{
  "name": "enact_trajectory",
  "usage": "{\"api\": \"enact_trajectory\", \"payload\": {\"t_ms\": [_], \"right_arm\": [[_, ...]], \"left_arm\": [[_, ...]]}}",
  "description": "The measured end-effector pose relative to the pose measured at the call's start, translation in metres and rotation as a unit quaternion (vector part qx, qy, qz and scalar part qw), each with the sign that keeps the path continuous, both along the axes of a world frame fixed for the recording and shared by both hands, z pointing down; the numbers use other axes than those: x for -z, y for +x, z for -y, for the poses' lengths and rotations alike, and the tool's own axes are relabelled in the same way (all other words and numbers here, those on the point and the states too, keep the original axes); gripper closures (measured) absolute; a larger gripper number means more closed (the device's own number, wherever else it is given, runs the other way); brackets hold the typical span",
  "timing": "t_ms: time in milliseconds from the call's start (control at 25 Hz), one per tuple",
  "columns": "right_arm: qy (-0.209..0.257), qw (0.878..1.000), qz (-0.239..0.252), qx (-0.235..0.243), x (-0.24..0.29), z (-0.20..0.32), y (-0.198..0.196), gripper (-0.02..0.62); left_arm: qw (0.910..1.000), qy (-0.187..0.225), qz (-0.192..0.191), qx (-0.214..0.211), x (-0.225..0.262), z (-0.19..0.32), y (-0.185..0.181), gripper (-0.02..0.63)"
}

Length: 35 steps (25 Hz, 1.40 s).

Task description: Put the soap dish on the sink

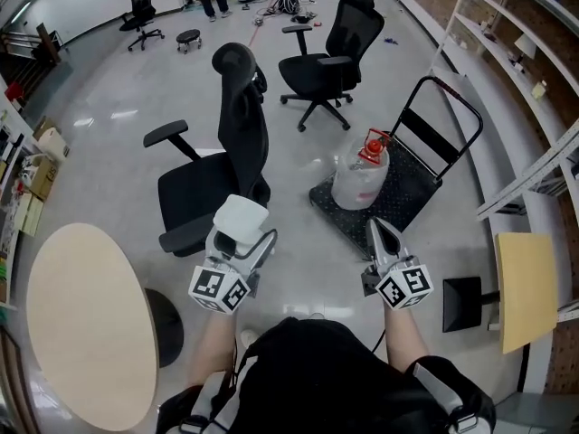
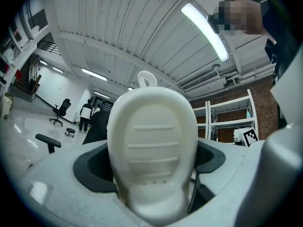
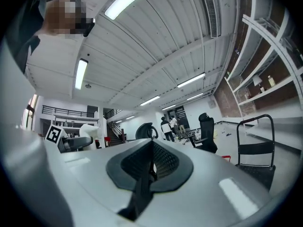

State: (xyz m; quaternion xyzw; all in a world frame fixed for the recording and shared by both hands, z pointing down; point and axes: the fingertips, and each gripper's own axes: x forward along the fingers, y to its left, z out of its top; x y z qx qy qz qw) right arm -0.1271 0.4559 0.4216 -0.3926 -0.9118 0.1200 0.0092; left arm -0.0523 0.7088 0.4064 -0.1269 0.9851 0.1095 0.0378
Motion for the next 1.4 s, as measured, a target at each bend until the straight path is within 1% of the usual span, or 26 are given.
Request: {"api": "enact_trajectory", "payload": {"t_ms": [200,360,480,640,840,1040,1240,1400], "right_arm": [[-0.008,0.999,0.002,-0.035,-0.001,0.049,-0.009,0.589],[-0.006,0.998,-0.001,-0.069,-0.007,0.093,-0.013,0.589],[-0.007,0.995,-0.005,-0.096,-0.008,0.121,-0.01,0.589],[-0.012,0.991,-0.004,-0.134,-0.006,0.153,-0.007,0.589],[-0.011,0.985,-0.011,-0.173,-0.016,0.181,-0.004,0.589],[-0.017,0.978,-0.015,-0.208,-0.018,0.202,-0.008,0.589],[-0.014,0.965,-0.013,-0.261,-0.019,0.237,-0.021,0.589],[-0.014,0.958,-0.007,-0.287,-0.013,0.252,-0.036,0.589]], "left_arm": [[0.9994,0.0,-0.002,-0.036,-0.003,0.046,-0.028,0.14],[0.9971,0.005,0.003,-0.076,-0.003,0.087,-0.049,0.14],[0.9941,0.013,0.004,-0.108,-0.002,0.119,-0.062,0.14],[0.9884,0.012,0.002,-0.152,-0.001,0.155,-0.077,0.14],[0.9825,-0.01,-0.009,-0.186,-0.009,0.183,-0.092,0.14],[0.9725,-0.012,-0.018,-0.232,-0.014,0.215,-0.116,0.14],[0.9596,-0.012,-0.013,-0.281,-0.009,0.251,-0.154,0.14],[0.9495,-0.014,-0.008,-0.313,-0.004,0.276,-0.182,0.14]]}}
